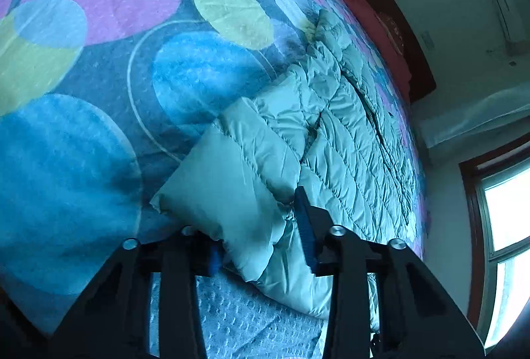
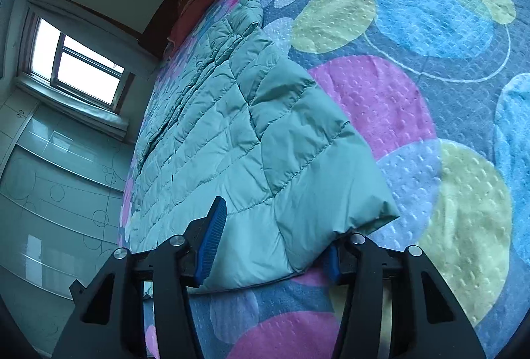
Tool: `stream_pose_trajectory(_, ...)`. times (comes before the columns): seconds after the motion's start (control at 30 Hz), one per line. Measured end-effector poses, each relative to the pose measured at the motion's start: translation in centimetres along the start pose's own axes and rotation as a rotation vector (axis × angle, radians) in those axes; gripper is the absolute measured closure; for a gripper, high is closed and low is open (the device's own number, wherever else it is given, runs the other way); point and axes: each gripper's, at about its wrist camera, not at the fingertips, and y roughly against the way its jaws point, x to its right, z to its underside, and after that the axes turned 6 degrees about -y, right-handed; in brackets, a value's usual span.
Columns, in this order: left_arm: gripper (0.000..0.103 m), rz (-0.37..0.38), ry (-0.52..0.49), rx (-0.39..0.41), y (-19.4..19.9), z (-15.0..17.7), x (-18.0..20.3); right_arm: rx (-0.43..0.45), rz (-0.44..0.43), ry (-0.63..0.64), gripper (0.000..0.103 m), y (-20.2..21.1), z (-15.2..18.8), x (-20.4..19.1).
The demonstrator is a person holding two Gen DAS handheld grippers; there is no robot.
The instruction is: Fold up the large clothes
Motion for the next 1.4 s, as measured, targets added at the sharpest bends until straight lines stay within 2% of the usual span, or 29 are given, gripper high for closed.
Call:
stream_pose_trajectory(0.07, 0.08, 0.009, -0.009, 0.013, -0.1, 0.1, 0.0, -0.015, -0.022, 0.01, 0.073, -0.4, 0.0, -0.3)
stream_pose_trajectory(0.1, 0.087, 0.02, -0.017, 0.006, -0.3, 0.0, 0.0, -0.027, -0.034, 0.0, 0.078, -0.7, 0.0, -0.2)
stream_pose_trajectory(0.13, 0.09, 0.027, -0.016, 0.003, -0.3, -0.1, 0.0, -0.033, -0.045, -0.013, 0.082, -0.9, 0.0, -0.1)
stream_pose_trajectory(0.17, 0.091, 0.028, -0.015, 0.006, -0.4, -0.1, 0.0, -0.038, -0.05, -0.017, 0.092, -1.0, 0.0, 0.0)
stream_pose_trajectory(0.2, 0.095, 0.03, -0.02, 0.008, -0.3, -0.2, 0.2, -0.038, -0.055, -0.014, 0.094, -1.1, 0.0, -0.1)
stream_pose_trajectory(0.33, 0.099, 0.044, -0.076, 0.061, 0.9, -1.2, 1.7, 0.008, -0.089, 0.029, 0.095, -0.1, -0.5, -1.6)
stream_pose_trajectory(0.5, 0.1, 0.1, -0.145, 0.142, 2.5, -3.8, 5.1, 0.057, -0.122, 0.104, 0.096, 0.5, -2.1, -4.7)
stream_pose_trajectory(0.73, 0.1, 0.11, -0.221, 0.207, 0.7, -9.4, 10.6, 0.114, -0.176, 0.177, 0.096, -1.4, -7.5, -10.1)
stream_pose_trajectory(0.93, 0.1, 0.062, -0.262, 0.237, -3.6, -15.4, 14.7, 0.147, -0.188, 0.201, 0.096, -5.5, -13.9, -14.2)
stream_pose_trajectory(1.1, 0.1, 0.004, -0.262, 0.211, -9.3, -20.1, 17.2, 0.146, -0.16, 0.194, 0.096, -10.1, -19.4, -16.5)
stream_pose_trajectory(1.23, 0.1, -0.042, -0.271, 0.179, -14.1, -23.4, 18.7, 0.102, -0.122, 0.172, 0.096, -14.9, -23.2, -17.3)
stream_pose_trajectory(1.4, 0.1, -0.127, -0.332, 0.17, -19.5, -25.4, 19.7, 0.059, -0.071, 0.162, 0.096, -20.1, -26.4, -17.4)
